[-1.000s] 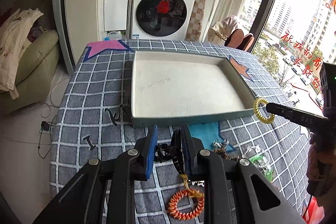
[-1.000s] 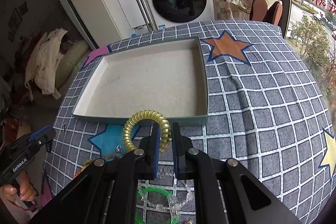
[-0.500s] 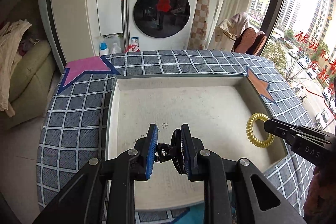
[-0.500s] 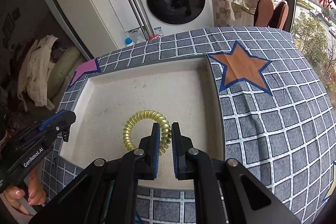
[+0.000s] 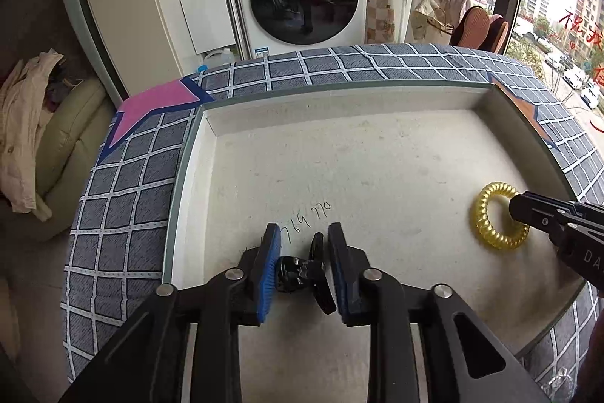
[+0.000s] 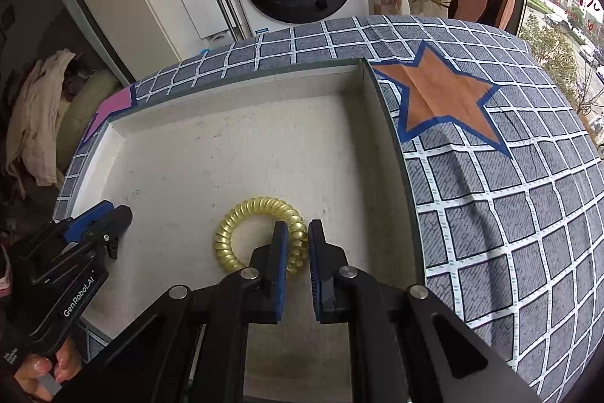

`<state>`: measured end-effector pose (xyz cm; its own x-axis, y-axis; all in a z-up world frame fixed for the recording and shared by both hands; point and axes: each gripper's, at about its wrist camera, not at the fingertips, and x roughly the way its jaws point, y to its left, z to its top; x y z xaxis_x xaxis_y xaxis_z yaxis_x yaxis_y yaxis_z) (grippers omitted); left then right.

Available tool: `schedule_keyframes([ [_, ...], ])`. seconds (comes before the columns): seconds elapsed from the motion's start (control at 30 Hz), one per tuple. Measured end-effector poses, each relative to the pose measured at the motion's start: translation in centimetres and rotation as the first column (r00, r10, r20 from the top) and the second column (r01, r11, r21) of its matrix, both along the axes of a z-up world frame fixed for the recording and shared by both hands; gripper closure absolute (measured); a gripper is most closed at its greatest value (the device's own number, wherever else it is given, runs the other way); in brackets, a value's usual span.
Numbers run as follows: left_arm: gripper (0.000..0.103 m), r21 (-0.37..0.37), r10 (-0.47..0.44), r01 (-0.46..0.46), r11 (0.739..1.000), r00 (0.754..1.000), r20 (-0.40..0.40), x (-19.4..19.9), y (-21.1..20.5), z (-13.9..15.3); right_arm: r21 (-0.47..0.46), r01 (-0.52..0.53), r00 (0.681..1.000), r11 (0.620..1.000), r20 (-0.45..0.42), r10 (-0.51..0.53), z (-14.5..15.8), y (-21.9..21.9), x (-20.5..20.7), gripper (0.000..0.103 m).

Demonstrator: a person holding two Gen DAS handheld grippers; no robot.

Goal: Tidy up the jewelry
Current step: 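Carry the clip into the tray and open the left tool while the right tool releases the yellow coil there, then move the left tool to the orange coil while the right tool moves to the brown coil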

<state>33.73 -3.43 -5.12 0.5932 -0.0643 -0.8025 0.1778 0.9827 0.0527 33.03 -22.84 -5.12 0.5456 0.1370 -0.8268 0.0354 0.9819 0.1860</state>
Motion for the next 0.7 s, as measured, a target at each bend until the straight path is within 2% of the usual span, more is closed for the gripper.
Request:
schedule_keyframes([
  [0.03, 0.012, 0.007, 0.008, -0.008, 1.0, 1.0, 0.0, 0.0, 0.0, 0.0, 0.002, -0.003, 1.0, 1.0, 0.003, 0.003, 0.0, 0.0, 0.0, 0.079],
  [0.07, 0.006, 0.008, 0.016, -0.016, 1.0, 1.0, 0.011, -0.1, 0.0, 0.1, 0.011, -0.01, 1.0, 1.0, 0.004, 0.01, 0.1, 0.1, -0.1, 0.076],
  [0.2, 0.005, 0.002, 0.015, -0.015, 1.0, 1.0, 0.008, -0.1, 0.0, 0.5, 0.028, -0.022, 1.0, 0.999, 0.022, 0.021, 1.0, 0.4, -0.5, 0.057],
  [0.37, 0.004, -0.015, 0.024, -0.024, 1.0, 0.999, 0.037, -0.8, 0.5, 1.7, 0.06, -0.007, 0.998, 0.998, 0.059, 0.003, 2.7, 0.0, -1.8, 0.05],
  [0.43, 0.0, -0.02, 0.022, -0.021, 1.0, 0.999, 0.048, -1.4, 0.6, 2.3, 0.063, -0.001, 0.998, 0.998, 0.07, -0.003, 3.4, -0.2, -2.5, 0.046],
  [0.5, 0.0, -0.036, 0.02, -0.018, 0.999, 0.997, 0.07, -2.2, 0.9, 3.1, 0.071, 0.002, 0.997, 0.997, 0.079, -0.008, 4.0, -0.3, -3.1, 0.044],
  [0.63, 0.0, -0.05, 0.022, -0.016, 0.999, 0.994, 0.104, -4.3, 1.7, 4.7, 0.096, 0.011, 0.995, 0.995, 0.096, -0.02, 5.0, -0.7, -5.0, 0.03],
  [0.7, 0.0, -0.076, 0.021, -0.014, 0.997, 0.995, 0.097, -5.2, 2.3, 5.3, 0.108, 0.013, 0.994, 0.994, 0.104, -0.025, 5.5, -0.9, -6.0, 0.025],
])
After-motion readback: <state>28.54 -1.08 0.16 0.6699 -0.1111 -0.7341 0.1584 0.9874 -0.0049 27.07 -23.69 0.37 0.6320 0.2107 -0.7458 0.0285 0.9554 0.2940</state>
